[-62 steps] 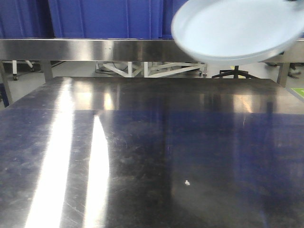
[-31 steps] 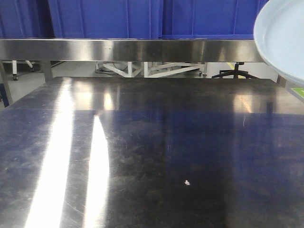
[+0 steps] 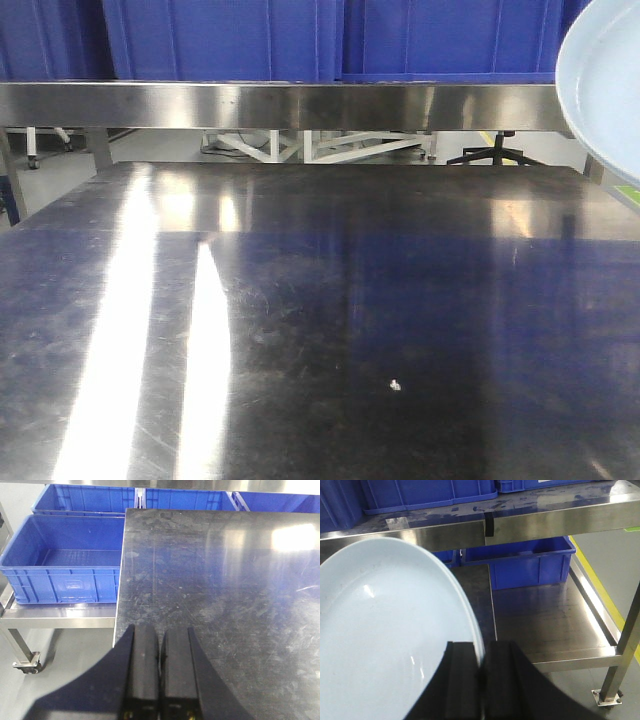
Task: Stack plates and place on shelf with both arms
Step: 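Raise the plate stack with the right gripper and hold it beside the robot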
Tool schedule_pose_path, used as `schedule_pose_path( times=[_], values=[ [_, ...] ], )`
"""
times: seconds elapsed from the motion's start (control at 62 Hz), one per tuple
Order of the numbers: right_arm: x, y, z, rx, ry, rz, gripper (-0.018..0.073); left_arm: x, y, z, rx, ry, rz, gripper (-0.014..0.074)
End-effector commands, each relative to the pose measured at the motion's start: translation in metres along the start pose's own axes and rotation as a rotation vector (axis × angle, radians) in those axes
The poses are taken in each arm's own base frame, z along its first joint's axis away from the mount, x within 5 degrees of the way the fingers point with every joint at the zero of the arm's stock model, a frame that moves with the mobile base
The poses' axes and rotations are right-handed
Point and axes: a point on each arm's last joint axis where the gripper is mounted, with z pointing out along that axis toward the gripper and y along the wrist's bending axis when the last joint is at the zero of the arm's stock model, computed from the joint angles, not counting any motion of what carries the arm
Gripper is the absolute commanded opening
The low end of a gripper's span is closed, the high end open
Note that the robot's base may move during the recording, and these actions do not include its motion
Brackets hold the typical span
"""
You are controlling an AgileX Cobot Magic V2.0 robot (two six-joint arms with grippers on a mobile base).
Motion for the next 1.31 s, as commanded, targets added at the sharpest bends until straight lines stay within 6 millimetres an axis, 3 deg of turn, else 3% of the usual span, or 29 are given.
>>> schedule_pose_path(
  times=[0.0,1.291],
  values=[
    [-0.0179,0.0026,-0.0033,-0.016,-0.123,-0.009,0.0057,-0.0162,-0.0016,-0.0033,0.015,-0.100,-0.009,0.0097],
    [-0.0178,0.0025,-0.0033,-0.016,-0.122,-0.009,0.0057,-0.0162,-0.0016,-0.0033,0.015,-0.100,-0.009,0.0097]
  ],
)
